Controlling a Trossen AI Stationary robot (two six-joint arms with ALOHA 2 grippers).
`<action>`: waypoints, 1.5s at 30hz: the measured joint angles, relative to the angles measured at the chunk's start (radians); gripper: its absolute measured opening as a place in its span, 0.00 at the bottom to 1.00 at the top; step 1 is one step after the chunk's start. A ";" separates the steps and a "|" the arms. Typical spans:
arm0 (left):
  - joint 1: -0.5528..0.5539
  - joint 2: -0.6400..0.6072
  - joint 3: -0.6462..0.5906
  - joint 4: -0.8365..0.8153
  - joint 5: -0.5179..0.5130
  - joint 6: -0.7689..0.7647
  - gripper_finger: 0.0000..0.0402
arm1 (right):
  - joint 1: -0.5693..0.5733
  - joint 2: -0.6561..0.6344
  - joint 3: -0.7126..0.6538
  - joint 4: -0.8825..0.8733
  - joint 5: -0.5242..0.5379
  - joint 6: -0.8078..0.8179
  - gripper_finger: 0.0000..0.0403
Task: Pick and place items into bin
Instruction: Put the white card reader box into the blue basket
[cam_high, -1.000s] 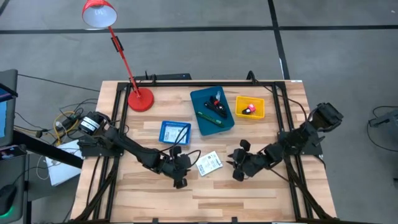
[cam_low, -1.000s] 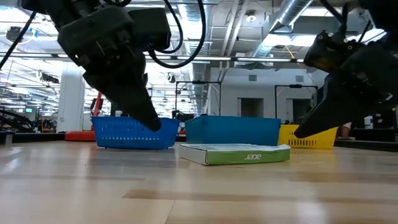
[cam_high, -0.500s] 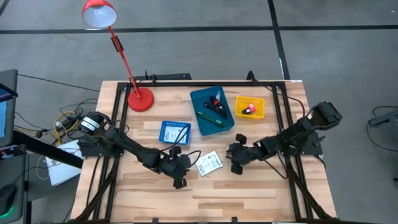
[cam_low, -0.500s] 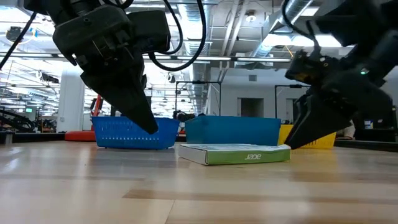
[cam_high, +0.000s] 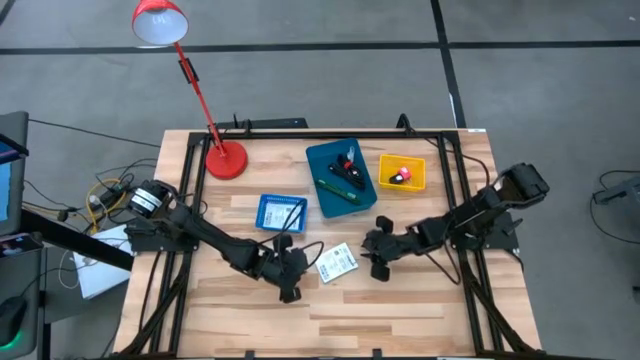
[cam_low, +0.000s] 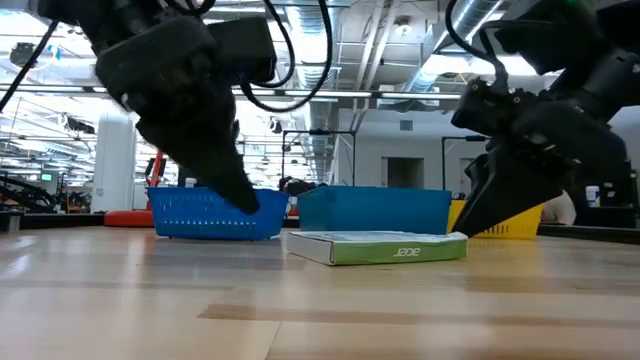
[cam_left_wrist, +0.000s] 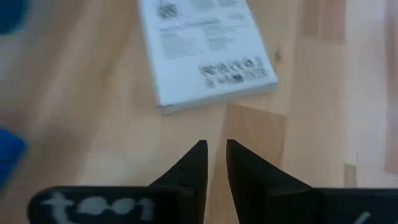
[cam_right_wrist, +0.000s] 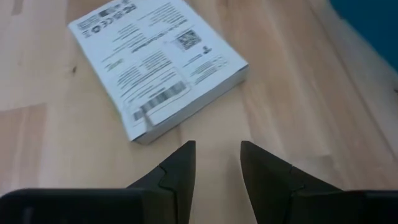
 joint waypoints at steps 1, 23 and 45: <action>-0.004 0.012 0.000 0.004 0.015 0.013 0.11 | 0.006 0.000 0.000 0.000 0.000 0.000 0.30; -0.042 0.147 0.006 0.146 -0.121 0.159 0.23 | -0.011 0.000 0.000 0.090 -0.026 -0.063 0.30; -0.026 0.148 0.005 0.182 -0.105 0.127 0.23 | 0.029 0.000 0.000 0.094 0.009 -0.033 0.30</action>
